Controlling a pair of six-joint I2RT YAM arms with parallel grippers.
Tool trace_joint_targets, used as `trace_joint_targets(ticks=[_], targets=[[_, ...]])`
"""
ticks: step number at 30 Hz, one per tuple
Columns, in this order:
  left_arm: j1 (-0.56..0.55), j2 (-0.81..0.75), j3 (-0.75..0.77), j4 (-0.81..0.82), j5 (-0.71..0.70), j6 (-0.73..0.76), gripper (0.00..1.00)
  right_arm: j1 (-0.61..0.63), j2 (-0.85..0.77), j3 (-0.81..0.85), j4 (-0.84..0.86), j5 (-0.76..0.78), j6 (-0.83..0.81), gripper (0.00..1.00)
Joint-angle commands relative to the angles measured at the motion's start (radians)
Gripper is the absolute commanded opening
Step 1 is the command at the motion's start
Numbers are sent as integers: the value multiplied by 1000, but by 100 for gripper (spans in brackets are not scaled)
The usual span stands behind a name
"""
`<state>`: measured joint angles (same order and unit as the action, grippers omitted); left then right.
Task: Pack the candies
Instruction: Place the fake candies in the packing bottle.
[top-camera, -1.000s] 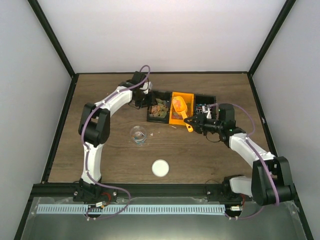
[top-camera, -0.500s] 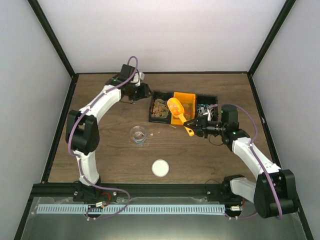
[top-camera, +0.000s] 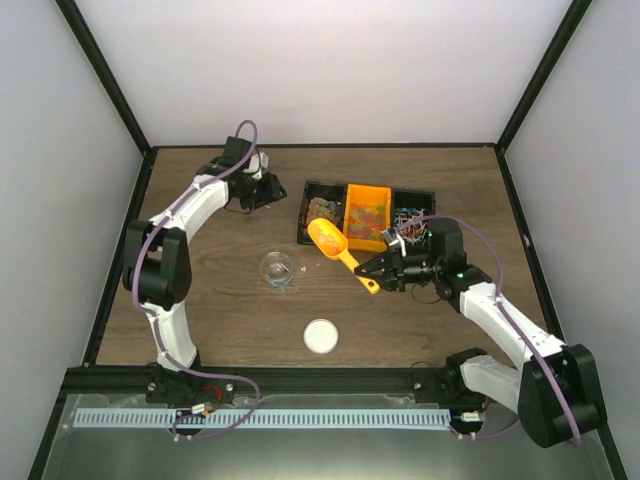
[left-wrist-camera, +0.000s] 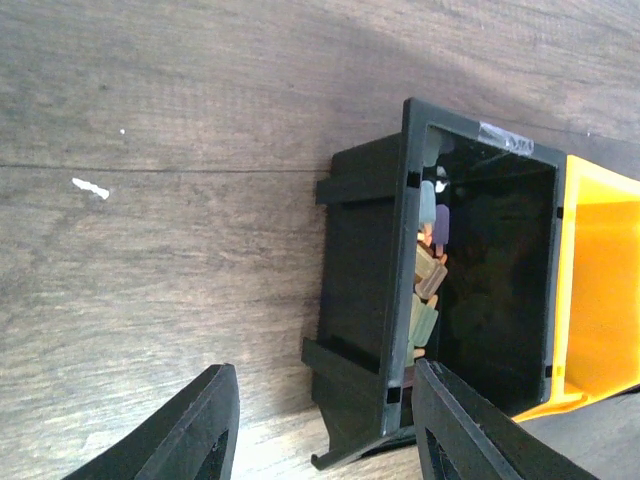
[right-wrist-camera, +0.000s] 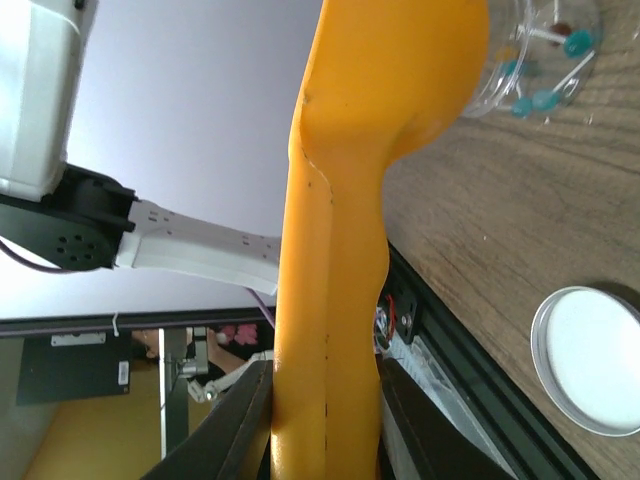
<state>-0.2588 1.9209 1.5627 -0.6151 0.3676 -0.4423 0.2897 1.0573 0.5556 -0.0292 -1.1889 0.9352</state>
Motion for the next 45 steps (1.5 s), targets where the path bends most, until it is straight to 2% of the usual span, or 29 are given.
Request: trace_joint_targets(ticks=[1,9,14,23,31,45], targets=[[4,-43,-28,21,-2,-2,50,64,35,5,-71,-27,-76,1],[7,-54,-55,40,-2,-6,50,137,103,37,-117,-4,-95,1],[8,-77,-95,56,-17,-4,50,186,187,117,-212,27,-140,1],[36,-128,-174,90,-22,4,50,192,324,274,-354,37,-244,1],[67,-149,-185,104,-24,17,50,193,443,397,-515,53,-362,1],[94,-137,-196,125,2,20,50,230,492,463,-623,67,-432,1]])
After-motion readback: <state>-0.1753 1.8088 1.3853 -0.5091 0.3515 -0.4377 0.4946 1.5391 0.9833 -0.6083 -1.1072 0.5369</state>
